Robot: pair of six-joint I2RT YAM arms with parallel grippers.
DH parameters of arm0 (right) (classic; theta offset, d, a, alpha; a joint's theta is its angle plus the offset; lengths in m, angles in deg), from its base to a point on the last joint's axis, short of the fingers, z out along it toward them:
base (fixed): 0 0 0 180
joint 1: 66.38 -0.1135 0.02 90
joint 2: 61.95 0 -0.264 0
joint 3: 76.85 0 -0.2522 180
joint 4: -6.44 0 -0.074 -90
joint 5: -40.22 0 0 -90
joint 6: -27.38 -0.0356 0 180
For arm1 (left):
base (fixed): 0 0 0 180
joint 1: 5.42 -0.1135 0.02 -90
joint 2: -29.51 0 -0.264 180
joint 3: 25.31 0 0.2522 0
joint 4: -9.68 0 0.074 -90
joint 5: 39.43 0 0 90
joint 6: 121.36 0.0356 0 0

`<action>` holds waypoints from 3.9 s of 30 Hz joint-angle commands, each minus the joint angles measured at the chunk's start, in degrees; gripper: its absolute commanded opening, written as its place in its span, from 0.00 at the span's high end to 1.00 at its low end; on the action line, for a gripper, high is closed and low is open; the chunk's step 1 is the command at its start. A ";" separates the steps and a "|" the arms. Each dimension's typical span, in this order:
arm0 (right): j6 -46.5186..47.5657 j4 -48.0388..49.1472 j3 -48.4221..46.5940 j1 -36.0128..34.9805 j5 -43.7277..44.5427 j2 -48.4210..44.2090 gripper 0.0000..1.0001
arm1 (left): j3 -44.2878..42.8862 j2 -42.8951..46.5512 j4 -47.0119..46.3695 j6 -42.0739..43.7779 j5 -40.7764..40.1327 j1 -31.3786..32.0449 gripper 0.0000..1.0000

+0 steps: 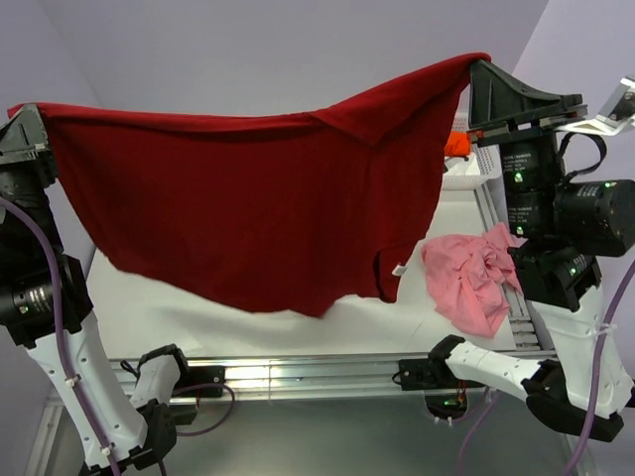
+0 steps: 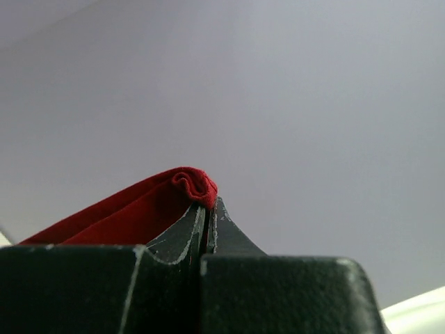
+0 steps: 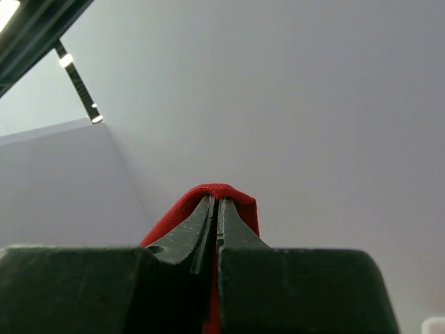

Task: Roll the t-shirts
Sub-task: Flatten the tshirt

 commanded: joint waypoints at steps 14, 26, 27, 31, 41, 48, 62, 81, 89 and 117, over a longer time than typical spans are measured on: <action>4.24 4.09 -13.97 2.92 -0.25 17.27 1.00 | 3.93 -8.28 -7.46 -0.64 -3.13 -0.32 1.00; 1.96 4.70 -12.93 2.92 -7.90 7.98 1.00 | -0.03 -0.21 -4.66 0.77 -5.76 -0.23 1.00; 1.44 4.78 -11.88 2.92 -8.42 6.05 1.00 | -0.64 0.41 -4.04 0.68 -5.94 -0.32 1.00; 0.11 4.08 -9.94 2.92 -10.27 1.47 1.00 | -1.35 3.49 -1.93 0.50 -6.55 -0.23 1.00; -2.26 0.92 -10.90 2.92 -12.82 -4.96 1.00 | -5.04 7.71 2.91 -0.20 -7.09 -0.32 1.00; -3.93 -9.18 -16.19 2.92 -7.73 1.89 1.00 | -1.55 4.82 1.77 -0.11 -5.50 -0.23 1.00; -15.43 3.54 28.08 4.59 -4.38 3.99 1.00 | 47.12 3.41 -17.99 -3.71 -6.46 -0.15 1.00; -20.54 7.69 12.58 13.64 -13.08 45.04 1.00 | 37.33 -39.56 -35.76 -3.10 -11.04 3.46 1.00; -21.77 2.07 -15.53 16.63 -18.96 66.56 1.00 | 23.45 -55.99 -38.66 -1.26 -9.02 4.68 1.00; -21.60 -19.03 0.16 21.82 -26.27 58.85 0.59 | 16.63 -47.94 -7.46 18.16 3.19 5.48 0.13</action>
